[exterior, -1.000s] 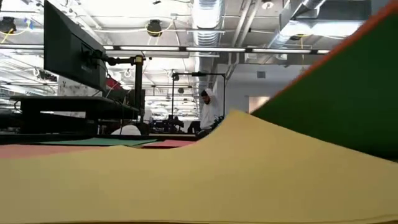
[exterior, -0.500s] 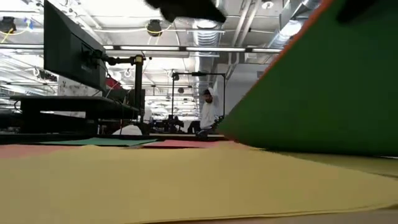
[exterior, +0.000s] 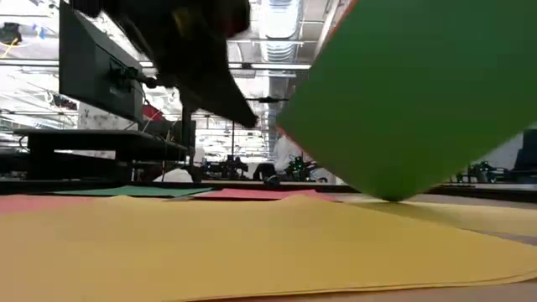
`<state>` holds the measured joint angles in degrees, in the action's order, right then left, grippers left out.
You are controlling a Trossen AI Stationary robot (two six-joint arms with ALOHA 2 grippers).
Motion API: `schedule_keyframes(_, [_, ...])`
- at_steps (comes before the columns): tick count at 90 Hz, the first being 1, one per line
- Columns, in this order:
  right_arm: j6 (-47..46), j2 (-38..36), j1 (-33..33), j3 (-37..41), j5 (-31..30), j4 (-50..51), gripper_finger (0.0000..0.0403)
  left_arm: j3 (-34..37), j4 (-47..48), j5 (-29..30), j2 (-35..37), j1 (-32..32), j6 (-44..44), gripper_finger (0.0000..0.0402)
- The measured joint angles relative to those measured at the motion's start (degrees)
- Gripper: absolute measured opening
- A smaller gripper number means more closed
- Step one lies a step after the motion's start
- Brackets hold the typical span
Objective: Organize paper
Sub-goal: Stack the orange paper on top of the orange paper
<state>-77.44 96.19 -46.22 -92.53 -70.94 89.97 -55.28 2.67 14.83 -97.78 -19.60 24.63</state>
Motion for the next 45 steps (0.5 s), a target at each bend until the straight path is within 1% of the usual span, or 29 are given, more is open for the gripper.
schedule_keyframes(14, [3.3,-3.3,-2.9,-2.5,-10.1,-0.2,0.0000,0.0,0.9,-4.2,-3.7,1.3,0.9,0.0000])
schedule_keyframes(18, [4.8,-3.9,-3.6,-3.8,-12.0,-0.4,0.0000,-0.1,0.9,-4.3,-4.5,1.5,0.6,0.0000])
schedule_keyframes(29, [12.0,-4.6,-4.6,-6.7,-14.7,-3.1,0.0000,-0.2,0.8,-4.5,-5.4,2.1,-0.2,0.0000])
schedule_keyframes(45, [23.2,-4.7,-4.9,-10.1,-16.3,-8.0,0.0000,-0.2,3.2,-4.8,-5.4,2.1,-3.1,0.0000])
